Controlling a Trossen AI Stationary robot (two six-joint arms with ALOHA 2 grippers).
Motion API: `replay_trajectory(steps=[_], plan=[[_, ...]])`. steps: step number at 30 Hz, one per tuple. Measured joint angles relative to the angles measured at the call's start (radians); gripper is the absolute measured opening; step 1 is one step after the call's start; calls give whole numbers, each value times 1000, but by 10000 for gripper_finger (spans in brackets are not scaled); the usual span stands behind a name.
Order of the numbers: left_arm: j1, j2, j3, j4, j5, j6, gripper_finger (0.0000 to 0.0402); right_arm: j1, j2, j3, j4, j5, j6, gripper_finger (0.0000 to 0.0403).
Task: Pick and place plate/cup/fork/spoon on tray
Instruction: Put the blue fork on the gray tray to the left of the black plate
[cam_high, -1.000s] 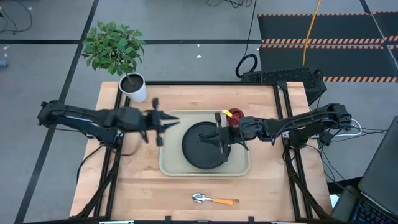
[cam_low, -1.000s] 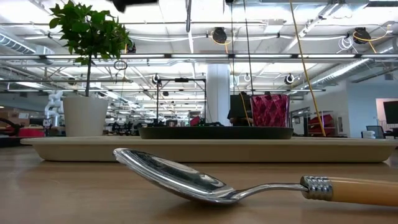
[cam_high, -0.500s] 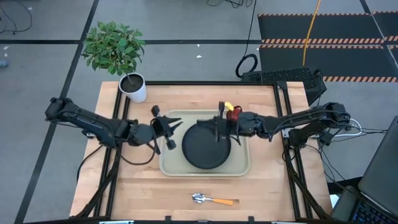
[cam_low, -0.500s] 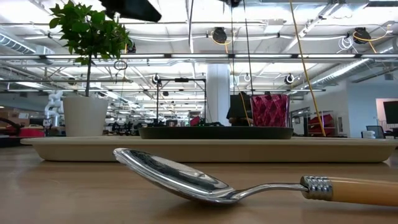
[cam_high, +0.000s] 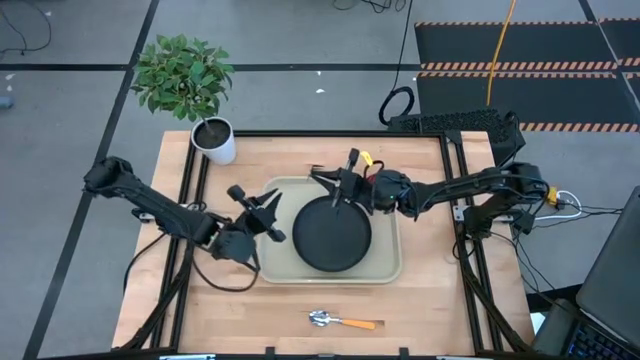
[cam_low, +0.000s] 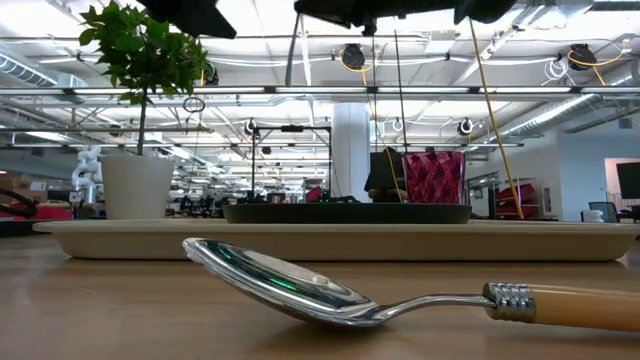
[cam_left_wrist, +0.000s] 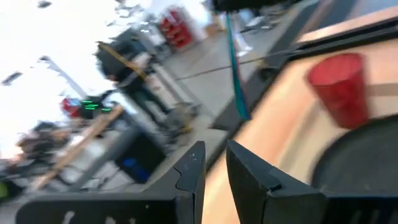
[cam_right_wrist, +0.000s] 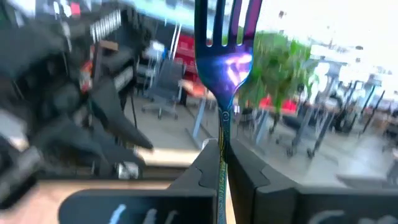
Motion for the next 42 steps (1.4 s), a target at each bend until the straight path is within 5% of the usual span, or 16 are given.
replay_trajectory(steps=[9, 18, 30, 42], plan=[[28, 88, 0, 156, -209, 77, 69, 26, 70, 0, 161, -20, -75, 1], [105, 89, 0, 150, 151, 12, 69, 27, 101, 0, 208, -47, -108, 1], [134, 89, 0, 119, 142, 61, 74, 27, 101, 0, 204, -45, -101, 0], [176, 89, 0, 134, 179, -1, 238, 29, 100, 0, 184, -45, -80, 0]])
